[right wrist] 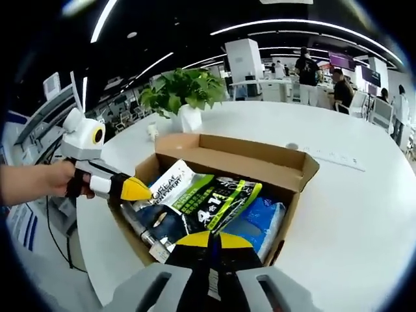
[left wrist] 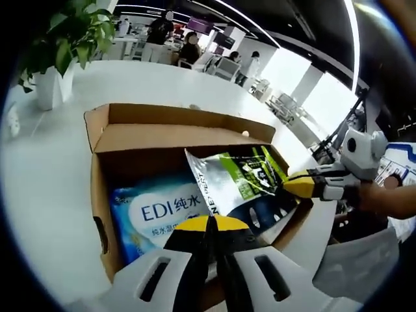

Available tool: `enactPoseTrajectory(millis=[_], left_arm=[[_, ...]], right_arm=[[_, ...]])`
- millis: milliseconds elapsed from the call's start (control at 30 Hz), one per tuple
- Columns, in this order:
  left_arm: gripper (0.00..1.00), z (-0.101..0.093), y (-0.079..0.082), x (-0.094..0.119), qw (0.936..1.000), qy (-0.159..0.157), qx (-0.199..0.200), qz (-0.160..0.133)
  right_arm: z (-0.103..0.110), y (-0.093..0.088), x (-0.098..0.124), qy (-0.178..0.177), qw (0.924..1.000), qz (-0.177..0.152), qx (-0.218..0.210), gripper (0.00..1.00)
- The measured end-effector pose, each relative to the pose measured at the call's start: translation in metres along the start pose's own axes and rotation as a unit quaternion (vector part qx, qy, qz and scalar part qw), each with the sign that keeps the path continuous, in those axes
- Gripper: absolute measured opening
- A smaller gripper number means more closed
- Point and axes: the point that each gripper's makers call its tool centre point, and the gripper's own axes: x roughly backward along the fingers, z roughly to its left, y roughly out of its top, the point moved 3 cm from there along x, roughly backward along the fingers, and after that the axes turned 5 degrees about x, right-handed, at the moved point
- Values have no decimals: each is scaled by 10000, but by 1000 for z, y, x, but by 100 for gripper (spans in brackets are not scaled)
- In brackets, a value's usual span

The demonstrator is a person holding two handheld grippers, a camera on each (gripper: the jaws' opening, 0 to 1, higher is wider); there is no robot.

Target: Operate the shoe box by opening the lid, removing the specified soft item, and placing it in the target area until the item is outside and the box remains undamaged.

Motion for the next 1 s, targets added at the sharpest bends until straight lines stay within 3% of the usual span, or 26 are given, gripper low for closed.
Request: enactPoseTrajectory(millis=[533,1000], left_arm=[[0,-32,19,5,9998,-73,-182,-26],[0,-69,28,-11,9996,-144,-232,-40]], right_arm=[[-13,15,30,-58,9994,-233,-229,0],[-44,14,57,-255,9986,-237,-394,0]])
